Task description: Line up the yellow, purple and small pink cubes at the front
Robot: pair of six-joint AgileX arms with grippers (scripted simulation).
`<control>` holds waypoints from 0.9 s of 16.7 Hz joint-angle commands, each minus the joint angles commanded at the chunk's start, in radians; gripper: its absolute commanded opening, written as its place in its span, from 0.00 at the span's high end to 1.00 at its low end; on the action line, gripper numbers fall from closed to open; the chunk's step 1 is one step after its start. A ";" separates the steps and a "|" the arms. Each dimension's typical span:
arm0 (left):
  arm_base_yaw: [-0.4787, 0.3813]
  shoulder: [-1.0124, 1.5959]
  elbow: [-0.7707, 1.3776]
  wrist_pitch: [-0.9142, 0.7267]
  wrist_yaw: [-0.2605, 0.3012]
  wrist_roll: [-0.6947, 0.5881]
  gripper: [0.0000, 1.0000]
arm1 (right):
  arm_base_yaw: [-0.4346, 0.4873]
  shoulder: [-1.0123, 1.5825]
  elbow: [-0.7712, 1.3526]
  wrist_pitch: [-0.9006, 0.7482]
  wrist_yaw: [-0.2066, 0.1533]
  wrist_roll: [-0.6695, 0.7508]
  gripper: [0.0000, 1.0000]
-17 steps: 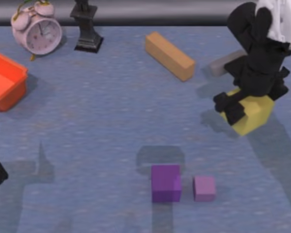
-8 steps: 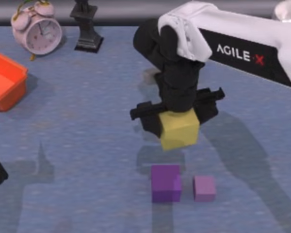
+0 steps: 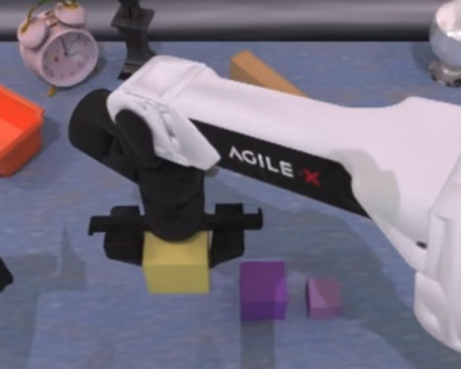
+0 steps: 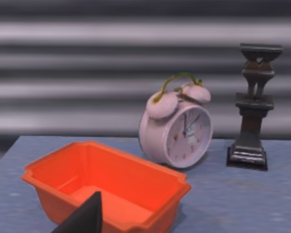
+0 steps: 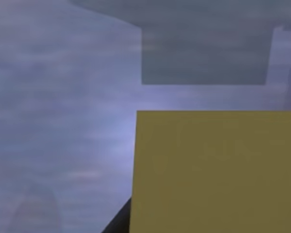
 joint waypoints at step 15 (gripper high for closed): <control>0.000 0.000 0.000 0.000 0.000 0.000 0.00 | 0.029 0.047 -0.173 0.232 0.002 0.043 1.00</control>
